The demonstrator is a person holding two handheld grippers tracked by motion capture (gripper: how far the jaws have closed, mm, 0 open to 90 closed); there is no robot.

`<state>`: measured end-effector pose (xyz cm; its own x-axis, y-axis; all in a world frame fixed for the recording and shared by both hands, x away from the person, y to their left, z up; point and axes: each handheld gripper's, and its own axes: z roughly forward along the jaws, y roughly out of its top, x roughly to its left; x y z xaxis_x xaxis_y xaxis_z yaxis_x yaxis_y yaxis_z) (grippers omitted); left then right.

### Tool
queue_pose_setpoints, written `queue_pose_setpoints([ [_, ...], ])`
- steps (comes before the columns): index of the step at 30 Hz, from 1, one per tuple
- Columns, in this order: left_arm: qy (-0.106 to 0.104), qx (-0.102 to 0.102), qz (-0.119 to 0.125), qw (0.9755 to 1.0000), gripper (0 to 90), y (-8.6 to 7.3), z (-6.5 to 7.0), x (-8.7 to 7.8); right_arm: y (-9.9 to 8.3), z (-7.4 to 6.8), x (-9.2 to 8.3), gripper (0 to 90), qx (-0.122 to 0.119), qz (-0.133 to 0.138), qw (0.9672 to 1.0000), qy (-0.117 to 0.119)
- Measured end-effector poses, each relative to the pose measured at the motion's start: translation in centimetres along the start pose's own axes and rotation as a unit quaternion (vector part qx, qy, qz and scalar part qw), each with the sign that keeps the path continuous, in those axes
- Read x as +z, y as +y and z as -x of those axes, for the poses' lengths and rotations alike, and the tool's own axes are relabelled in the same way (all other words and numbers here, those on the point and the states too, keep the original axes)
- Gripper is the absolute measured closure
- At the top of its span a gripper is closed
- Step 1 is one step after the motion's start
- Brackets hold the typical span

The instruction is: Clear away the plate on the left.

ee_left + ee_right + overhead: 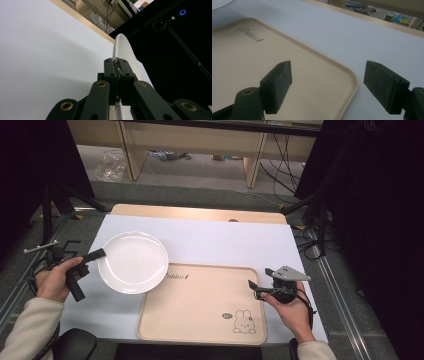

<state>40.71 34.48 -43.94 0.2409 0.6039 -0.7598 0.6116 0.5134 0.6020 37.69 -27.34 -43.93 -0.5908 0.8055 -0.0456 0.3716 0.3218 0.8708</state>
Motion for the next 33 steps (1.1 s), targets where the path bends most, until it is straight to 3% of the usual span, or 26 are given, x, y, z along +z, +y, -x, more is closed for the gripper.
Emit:
queue_pose_setpoints([
  [33, -0.028, 0.000, -0.030, 0.9992, 86.7, -1.2, 1.6, 1.8, 0.0, 0.0, 0.0, 23.3, 0.001, 0.000, 1.0000, 0.000],
])
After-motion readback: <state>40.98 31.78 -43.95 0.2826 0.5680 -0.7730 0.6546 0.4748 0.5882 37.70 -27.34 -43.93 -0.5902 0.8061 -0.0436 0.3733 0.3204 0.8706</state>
